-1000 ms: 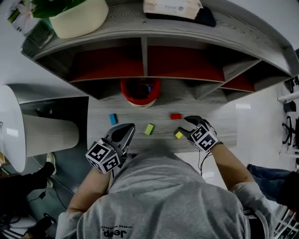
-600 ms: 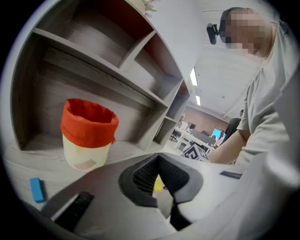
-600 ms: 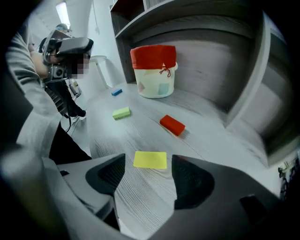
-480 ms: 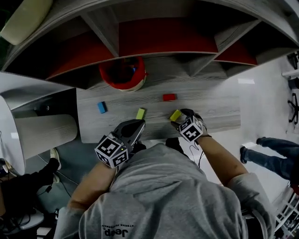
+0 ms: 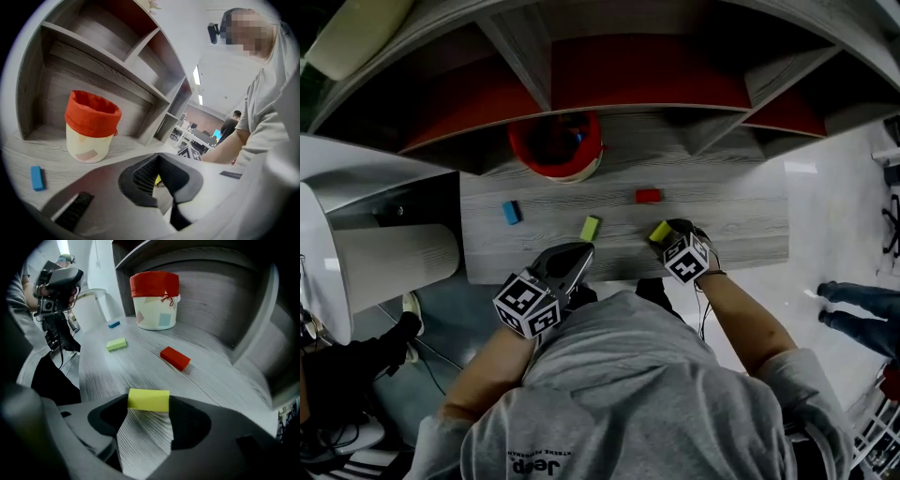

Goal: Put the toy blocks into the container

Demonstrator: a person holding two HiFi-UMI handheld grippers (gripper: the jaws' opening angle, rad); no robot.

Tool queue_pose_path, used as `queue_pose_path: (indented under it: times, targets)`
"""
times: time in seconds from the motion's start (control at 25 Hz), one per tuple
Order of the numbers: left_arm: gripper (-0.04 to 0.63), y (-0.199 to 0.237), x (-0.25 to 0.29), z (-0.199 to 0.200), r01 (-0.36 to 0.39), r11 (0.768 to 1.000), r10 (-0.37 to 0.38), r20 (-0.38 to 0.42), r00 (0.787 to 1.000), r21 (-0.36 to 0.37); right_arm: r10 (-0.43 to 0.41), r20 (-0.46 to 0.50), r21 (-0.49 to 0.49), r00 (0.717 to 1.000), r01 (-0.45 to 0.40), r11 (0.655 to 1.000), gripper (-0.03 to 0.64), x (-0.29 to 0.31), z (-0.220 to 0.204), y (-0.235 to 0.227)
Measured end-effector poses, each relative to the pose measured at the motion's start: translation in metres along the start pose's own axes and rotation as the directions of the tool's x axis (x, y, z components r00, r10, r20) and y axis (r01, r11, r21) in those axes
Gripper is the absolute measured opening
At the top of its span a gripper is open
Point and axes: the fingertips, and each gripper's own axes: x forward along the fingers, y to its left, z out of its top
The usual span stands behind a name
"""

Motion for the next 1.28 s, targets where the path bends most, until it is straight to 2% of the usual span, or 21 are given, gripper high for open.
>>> queue_pose_path:
  times: [0.08,0.2,0.36,0.52,0.76,0.96,1.28]
  targets:
    - [0.03,0.003,-0.003,0.003,-0.007,1.0,0.007,0.01,1.0,0.001,0.003,0.009,-0.005,1.0,-0.003,1.0,0.296,-0.005,0.006,0.0]
    - [0.031,0.011,-0.011,0.017,-0.028,1.0,0.028,0.05,0.998,0.008,0.008,0.07,-0.012,0.998,-0.008,1.0,0.291,-0.027,0.039,-0.002]
    - [0.029,0.026,-0.034,0.05,-0.074,0.997,0.072,0.129,0.989,0.016,0.012,0.188,-0.042,0.982,-0.004,0.999,0.291,-0.073,0.115,-0.004]
    - [0.031,0.039,-0.064,0.089,-0.124,0.992,0.115,0.215,0.97,0.028,0.011,0.277,-0.108,0.961,0.02,0.994,0.291,-0.112,0.198,-0.005]
    - [0.029,0.049,-0.109,0.134,-0.18,0.982,0.157,0.299,0.941,0.049,-0.001,0.345,-0.151,0.938,0.056,0.987,0.291,-0.138,0.297,0.0]
    - [0.03,0.059,-0.142,0.153,-0.223,0.973,0.191,0.351,0.917,0.053,-0.026,0.325,-0.18,0.945,0.089,0.98,0.291,-0.124,0.334,0.001]
    - [0.03,0.068,-0.165,0.153,-0.26,0.965,0.23,0.381,0.896,0.029,-0.03,0.312,-0.174,0.95,0.089,0.981,0.293,-0.108,0.346,0.001]
